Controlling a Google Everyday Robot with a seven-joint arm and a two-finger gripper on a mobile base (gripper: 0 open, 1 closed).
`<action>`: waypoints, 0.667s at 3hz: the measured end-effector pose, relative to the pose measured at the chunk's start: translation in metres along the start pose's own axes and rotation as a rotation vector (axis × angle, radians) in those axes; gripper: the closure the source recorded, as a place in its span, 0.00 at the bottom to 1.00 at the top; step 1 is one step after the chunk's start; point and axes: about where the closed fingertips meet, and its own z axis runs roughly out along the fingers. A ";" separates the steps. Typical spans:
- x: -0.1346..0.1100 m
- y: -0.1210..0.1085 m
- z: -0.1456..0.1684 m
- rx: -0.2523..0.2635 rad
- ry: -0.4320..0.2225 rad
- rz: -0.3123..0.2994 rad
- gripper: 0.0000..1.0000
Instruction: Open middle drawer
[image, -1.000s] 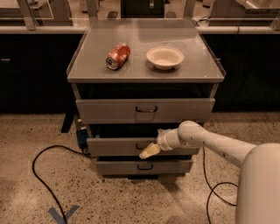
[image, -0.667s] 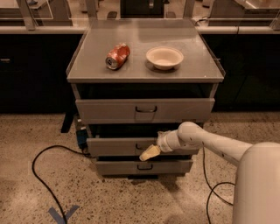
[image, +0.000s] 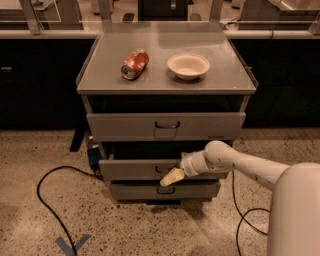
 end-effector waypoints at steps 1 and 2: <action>0.012 0.018 -0.022 -0.029 0.013 0.063 0.00; 0.012 0.018 -0.022 -0.029 0.013 0.063 0.00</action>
Offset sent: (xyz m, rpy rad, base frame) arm -0.1867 -0.0375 0.0049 0.0618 0.2612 -0.1098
